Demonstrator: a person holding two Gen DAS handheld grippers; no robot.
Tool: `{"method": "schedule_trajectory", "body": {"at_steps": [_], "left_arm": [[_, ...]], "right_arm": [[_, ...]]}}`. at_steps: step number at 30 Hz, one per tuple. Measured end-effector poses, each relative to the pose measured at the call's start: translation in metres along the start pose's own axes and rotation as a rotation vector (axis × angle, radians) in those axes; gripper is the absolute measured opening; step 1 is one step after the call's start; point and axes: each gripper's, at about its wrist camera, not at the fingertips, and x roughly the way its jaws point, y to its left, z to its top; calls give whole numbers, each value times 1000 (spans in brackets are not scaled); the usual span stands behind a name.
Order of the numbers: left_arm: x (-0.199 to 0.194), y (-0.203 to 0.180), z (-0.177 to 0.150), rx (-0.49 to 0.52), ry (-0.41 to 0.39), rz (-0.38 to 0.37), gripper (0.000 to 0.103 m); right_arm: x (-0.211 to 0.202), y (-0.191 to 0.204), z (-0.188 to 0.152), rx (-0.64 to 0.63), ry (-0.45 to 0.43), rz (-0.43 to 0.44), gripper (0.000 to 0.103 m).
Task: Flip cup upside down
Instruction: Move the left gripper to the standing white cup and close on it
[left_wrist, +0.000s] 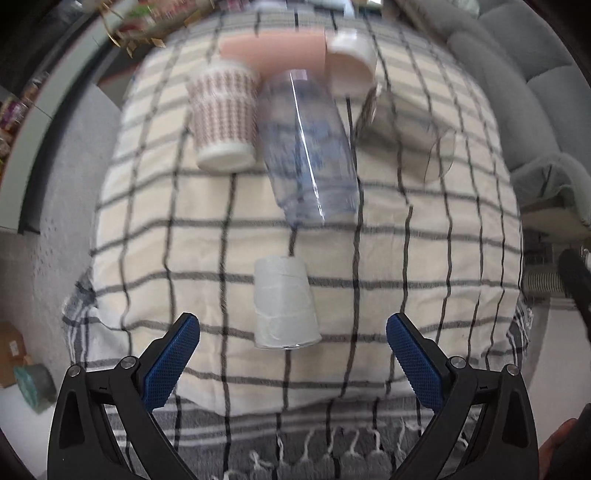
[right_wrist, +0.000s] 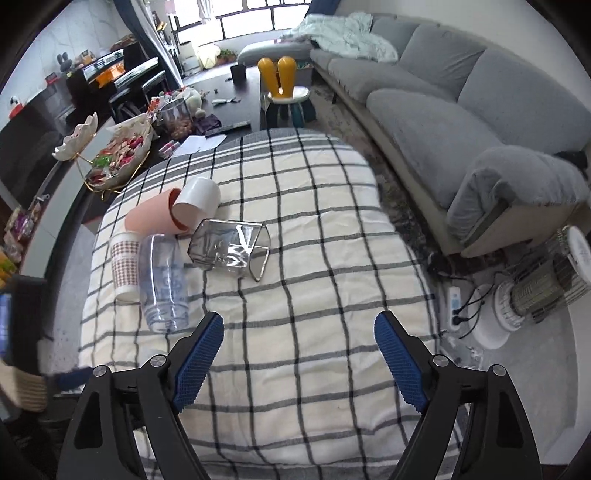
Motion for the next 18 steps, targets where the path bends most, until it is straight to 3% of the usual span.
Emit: {"method": "schedule_trajectory", "body": {"at_steps": [5,12,15,18], "left_arm": [[33,5,22,-30,216,-17,103],[58,11,42,-32,334,12,98],[68,13,45,-41,378,-40,80],[79,15,46,-53,413,-47,72]], "right_arm": [[19,2,20,13,43,26,84],[46,19,36,-21,83,56,84],[63,21,37,-8,120,71,84],[79,22,38,-9,150,75,84]]}}
